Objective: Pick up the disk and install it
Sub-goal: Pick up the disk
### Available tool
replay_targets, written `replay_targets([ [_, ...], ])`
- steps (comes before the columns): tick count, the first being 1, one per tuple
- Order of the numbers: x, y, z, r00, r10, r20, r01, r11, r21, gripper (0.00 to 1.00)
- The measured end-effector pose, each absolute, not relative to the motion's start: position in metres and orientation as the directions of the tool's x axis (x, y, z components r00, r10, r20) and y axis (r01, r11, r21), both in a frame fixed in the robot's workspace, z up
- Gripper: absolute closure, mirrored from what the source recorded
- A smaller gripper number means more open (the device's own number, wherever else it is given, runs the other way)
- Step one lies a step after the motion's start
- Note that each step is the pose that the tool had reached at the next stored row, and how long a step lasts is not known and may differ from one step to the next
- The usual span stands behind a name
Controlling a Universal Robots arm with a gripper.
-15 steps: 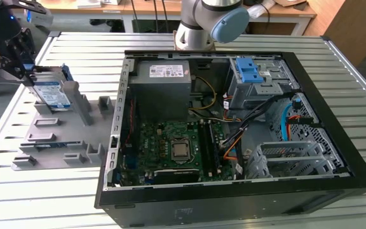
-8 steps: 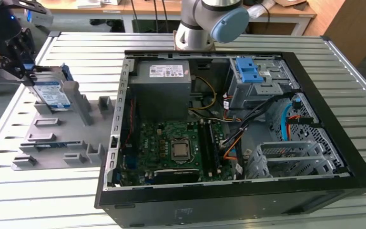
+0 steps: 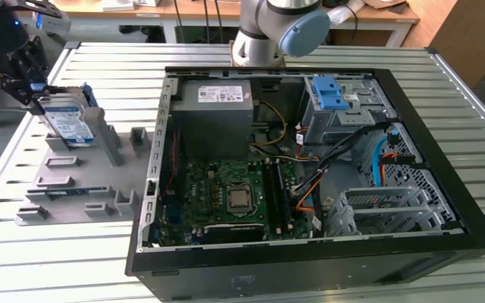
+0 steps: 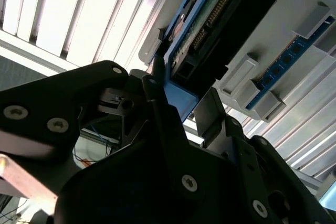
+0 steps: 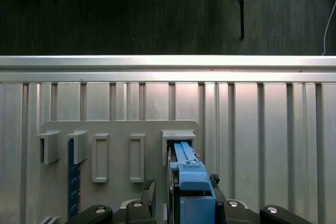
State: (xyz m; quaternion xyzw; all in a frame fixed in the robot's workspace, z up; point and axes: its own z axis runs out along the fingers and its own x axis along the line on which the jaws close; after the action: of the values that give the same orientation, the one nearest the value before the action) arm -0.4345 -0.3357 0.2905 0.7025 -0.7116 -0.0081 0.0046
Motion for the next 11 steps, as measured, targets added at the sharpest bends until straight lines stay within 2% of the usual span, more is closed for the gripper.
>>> replay_targets([
  [1, -0.4345, -0.3357, 0.2905, -0.013, -1.000, -0.005, -1.000, 0.013, 0.018, 0.54],
  [2, -0.4345, -0.3357, 0.2905, -0.013, -1.000, -0.005, -1.000, 0.013, 0.018, 0.48],
  [11, -0.4345, -0.3327, 0.2897, -0.013, -1.000, -0.005, -1.000, 0.013, 0.018, 0.48],
])
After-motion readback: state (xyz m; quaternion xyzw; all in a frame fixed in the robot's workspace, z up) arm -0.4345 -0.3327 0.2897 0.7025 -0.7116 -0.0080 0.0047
